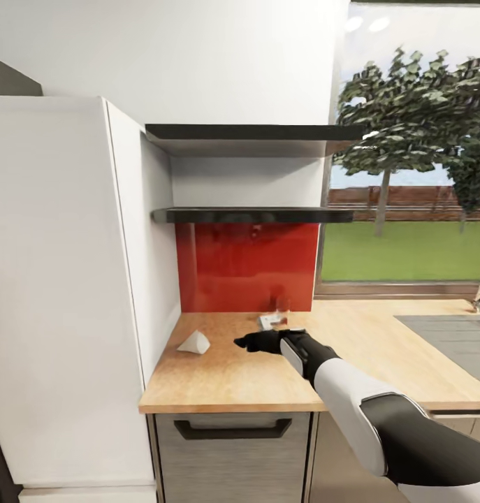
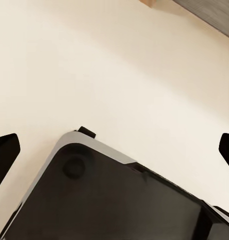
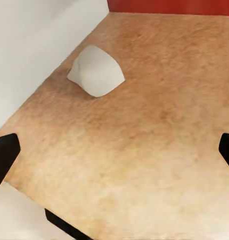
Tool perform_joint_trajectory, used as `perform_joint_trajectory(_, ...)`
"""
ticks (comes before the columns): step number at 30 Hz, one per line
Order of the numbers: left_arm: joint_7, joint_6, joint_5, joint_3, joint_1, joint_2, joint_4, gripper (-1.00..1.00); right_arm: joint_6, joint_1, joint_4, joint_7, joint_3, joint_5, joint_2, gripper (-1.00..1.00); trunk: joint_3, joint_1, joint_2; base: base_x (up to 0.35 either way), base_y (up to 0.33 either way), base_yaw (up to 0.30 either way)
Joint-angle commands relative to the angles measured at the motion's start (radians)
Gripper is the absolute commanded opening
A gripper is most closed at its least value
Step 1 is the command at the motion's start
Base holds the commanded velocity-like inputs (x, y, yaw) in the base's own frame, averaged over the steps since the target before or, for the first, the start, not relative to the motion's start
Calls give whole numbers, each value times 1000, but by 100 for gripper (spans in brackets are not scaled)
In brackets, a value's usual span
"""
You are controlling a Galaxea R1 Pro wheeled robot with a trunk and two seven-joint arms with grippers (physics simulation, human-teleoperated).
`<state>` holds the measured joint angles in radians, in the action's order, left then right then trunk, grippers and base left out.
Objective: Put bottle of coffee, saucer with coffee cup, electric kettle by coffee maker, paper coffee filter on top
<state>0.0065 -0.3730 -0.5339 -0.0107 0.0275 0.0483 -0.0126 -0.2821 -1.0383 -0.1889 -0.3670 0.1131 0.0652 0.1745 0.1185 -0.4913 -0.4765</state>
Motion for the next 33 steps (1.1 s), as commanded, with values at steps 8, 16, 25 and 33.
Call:
perform_joint_trajectory(8, -2, -3, 1, 0, 0, 0, 1, 100, -196, 0, -10, -143, 6, 63, 0, 100, 0, -1, -1, 305, 120, 0)
perform_joint_trajectory(16, -2, -5, 2, 2, 0, 0, 1, 100, -201, 0, -13, -187, 1, 66, 0, 100, 0, -1, -1, 277, 160, 4)
perform_joint_trajectory(25, -3, -7, 2, 1, 0, -1, 1, 100, -171, 0, -15, -187, 1, 64, 0, 100, -5, -1, -1, 12, 9, 259)
perform_joint_trajectory(33, -3, -7, 0, 0, 0, -2, 2, 100, -136, 0, -15, -186, -38, 99, 0, 100, -7, -1, -1, 0, 0, 151)
